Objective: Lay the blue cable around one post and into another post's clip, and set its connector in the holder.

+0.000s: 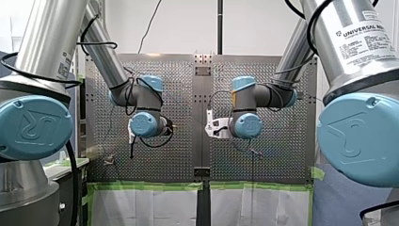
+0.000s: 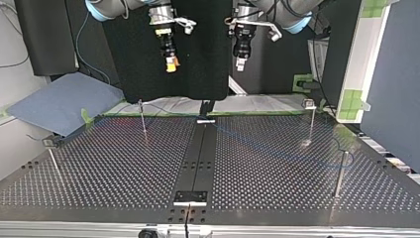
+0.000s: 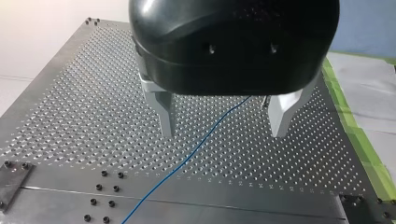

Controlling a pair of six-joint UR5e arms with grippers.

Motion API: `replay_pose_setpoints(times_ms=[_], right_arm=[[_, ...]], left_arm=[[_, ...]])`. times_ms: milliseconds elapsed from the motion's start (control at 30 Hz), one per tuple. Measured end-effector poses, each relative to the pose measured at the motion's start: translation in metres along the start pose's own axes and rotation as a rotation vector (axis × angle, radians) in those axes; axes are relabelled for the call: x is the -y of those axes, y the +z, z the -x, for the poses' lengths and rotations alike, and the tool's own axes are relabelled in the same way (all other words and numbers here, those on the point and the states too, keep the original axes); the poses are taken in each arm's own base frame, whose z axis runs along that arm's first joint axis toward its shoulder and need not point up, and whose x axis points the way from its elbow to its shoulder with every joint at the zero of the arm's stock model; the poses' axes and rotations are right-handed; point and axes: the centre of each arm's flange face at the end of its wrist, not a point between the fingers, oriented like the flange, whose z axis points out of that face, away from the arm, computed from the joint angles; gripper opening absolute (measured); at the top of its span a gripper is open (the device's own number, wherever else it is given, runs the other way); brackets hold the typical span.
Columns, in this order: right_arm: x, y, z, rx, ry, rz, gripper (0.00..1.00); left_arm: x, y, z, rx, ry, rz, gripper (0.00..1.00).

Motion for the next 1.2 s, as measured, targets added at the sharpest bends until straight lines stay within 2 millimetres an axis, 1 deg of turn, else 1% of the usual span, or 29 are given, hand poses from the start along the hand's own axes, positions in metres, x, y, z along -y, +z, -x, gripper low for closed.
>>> replay_pose_setpoints(times_ms=[567,1200], right_arm=[[0.0056,-0.0044,0.0021,0.014,0.000,-0.010,0.99],[0.0061,-0.0046,0.0021,0.014,0.000,-0.011,0.99]], left_arm=[[-0.0005,0.0010,0.0007,0.007,-0.006,0.006,1.00],[-0.0005,0.0011,0.0007,0.007,-0.007,0.006,1.00]])
